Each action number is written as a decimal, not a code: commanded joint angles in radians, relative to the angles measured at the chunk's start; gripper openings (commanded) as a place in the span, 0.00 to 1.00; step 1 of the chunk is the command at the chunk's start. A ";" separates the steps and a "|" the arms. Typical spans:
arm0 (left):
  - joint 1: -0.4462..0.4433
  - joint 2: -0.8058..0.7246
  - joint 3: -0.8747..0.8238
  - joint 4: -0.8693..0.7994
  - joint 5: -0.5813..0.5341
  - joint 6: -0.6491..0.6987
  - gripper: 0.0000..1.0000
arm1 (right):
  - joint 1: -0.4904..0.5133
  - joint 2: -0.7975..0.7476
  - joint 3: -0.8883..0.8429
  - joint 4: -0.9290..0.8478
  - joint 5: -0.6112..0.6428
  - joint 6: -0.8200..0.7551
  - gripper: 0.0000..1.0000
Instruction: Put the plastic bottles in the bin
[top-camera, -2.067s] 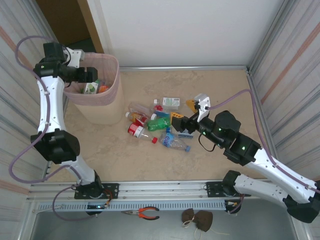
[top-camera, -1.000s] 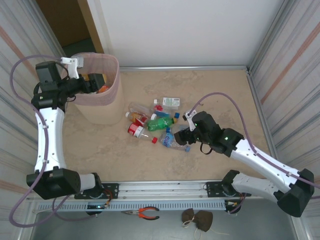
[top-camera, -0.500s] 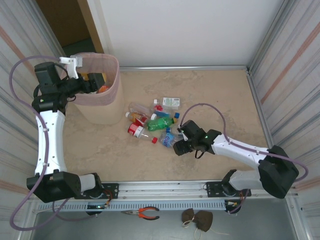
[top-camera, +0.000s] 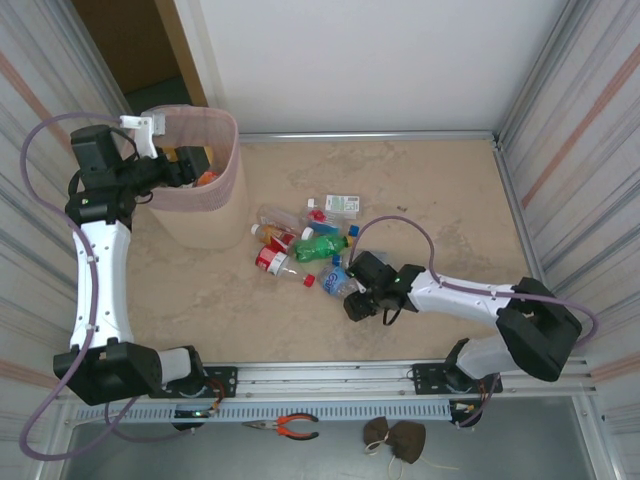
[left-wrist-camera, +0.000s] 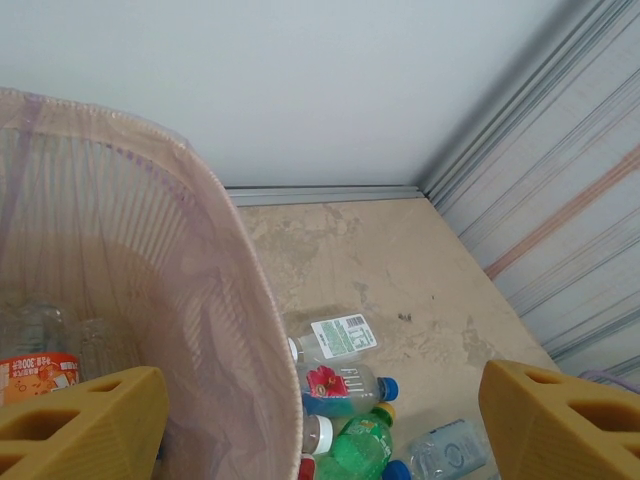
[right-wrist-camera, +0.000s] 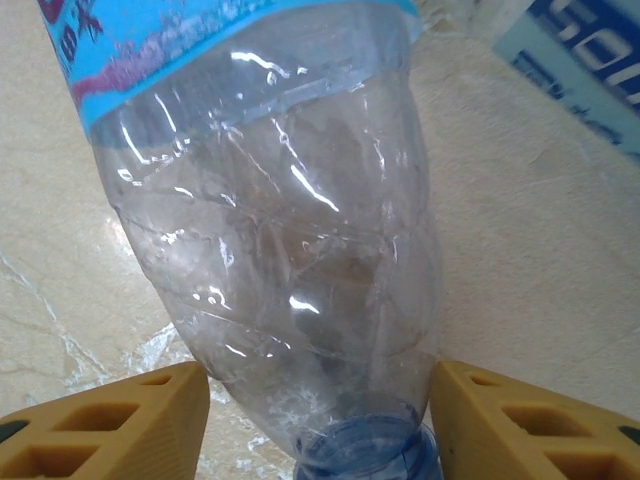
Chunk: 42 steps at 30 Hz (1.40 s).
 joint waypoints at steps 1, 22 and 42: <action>0.007 -0.030 -0.008 0.034 0.025 -0.010 0.81 | 0.022 0.031 0.002 -0.028 0.028 0.031 0.56; 0.007 -0.051 -0.022 0.063 0.042 -0.034 0.81 | 0.160 0.038 0.165 -0.201 0.134 0.020 0.36; -0.108 -0.144 -0.212 0.532 0.281 -0.215 0.91 | 0.164 -0.311 0.302 0.116 0.057 -0.158 0.34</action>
